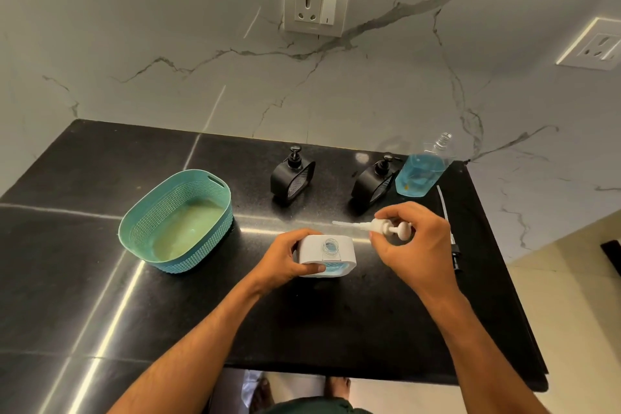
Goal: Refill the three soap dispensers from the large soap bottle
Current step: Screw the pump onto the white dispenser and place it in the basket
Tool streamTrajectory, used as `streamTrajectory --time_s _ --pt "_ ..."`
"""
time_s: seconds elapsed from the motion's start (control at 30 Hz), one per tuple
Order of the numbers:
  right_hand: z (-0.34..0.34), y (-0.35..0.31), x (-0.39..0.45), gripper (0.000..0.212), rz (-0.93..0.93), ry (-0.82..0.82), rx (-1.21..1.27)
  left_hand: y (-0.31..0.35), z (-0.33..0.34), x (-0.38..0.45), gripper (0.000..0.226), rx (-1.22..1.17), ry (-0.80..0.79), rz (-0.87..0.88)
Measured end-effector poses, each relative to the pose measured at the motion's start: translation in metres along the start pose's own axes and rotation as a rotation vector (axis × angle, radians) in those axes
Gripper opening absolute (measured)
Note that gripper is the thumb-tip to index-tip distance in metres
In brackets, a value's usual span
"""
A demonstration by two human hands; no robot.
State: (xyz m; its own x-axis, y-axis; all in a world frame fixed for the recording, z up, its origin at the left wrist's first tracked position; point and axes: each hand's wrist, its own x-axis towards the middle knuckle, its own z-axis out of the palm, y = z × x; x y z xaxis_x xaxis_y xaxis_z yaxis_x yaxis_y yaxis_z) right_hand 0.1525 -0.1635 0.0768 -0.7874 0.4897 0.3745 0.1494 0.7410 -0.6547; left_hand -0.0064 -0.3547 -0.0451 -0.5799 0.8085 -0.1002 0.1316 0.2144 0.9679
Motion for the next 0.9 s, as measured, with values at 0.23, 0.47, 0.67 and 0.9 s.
streamTrajectory --time_s 0.23,0.47,0.67,0.9 --pt "-0.011 -0.028 0.003 0.025 -0.032 -0.157 -0.031 -0.009 -0.002 -0.002 0.053 -0.002 0.018 -0.008" --pt "0.005 -0.032 0.010 0.026 0.004 -0.289 -0.139 -0.013 -0.002 0.000 0.055 -0.019 0.024 0.010" --pt "0.036 -0.038 0.026 0.031 -0.041 -0.421 -0.259 -0.016 -0.004 0.002 0.056 -0.013 0.018 0.009" --pt "0.067 -0.036 0.031 0.033 -0.044 -0.587 -0.372 -0.021 -0.005 0.005 0.058 0.052 0.014 0.037"
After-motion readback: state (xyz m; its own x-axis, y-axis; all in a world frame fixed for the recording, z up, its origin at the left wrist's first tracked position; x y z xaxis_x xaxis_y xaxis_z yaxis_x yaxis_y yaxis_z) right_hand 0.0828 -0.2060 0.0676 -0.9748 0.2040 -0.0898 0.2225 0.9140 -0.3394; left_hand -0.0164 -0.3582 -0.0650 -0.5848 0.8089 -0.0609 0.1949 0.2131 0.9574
